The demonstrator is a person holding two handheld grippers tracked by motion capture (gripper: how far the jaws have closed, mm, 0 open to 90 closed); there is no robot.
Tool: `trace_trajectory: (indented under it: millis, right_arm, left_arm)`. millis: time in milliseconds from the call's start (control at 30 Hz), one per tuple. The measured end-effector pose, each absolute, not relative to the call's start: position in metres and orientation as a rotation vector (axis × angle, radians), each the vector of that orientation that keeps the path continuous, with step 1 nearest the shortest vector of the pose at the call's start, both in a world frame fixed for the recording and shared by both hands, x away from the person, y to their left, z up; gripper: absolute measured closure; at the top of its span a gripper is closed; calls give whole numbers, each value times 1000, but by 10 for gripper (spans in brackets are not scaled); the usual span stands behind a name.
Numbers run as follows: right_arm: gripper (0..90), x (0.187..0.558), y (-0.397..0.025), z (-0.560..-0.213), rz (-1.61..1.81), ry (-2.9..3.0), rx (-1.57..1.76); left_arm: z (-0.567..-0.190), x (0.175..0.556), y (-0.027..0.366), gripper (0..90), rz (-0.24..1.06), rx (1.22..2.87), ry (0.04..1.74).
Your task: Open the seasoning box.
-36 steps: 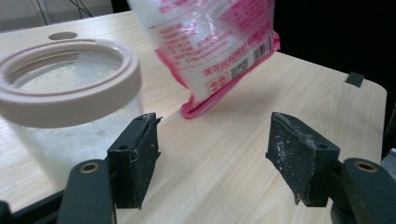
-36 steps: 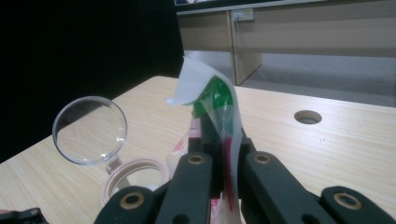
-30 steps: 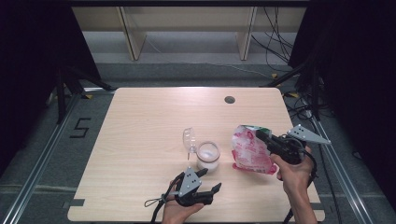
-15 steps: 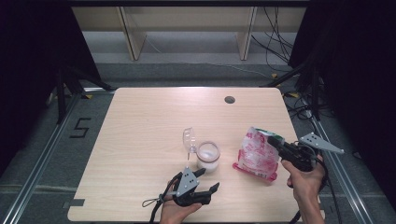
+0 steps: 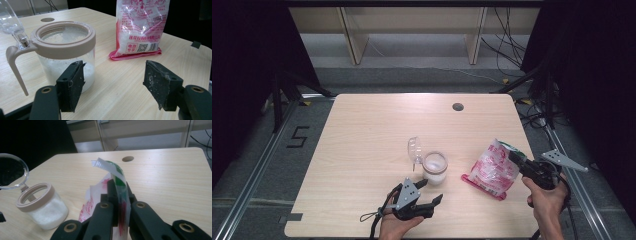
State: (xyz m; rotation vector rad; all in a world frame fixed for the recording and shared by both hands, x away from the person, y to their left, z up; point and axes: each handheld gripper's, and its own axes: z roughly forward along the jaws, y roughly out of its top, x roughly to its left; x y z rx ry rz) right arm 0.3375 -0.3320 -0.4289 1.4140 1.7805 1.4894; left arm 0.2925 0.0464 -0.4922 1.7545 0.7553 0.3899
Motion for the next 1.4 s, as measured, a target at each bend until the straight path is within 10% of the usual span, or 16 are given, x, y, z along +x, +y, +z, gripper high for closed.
trace_trajectory:
  millis: [767,1400]
  right_arm:
    - [883,354,-357,-462,1339,1795,1466]
    - [474,333,-345,-469,1238,1784,1582]
  left_arm:
    - [-492,298,63,301,425,1776,800]
    - [-495,301,81,300,448,1750,844]
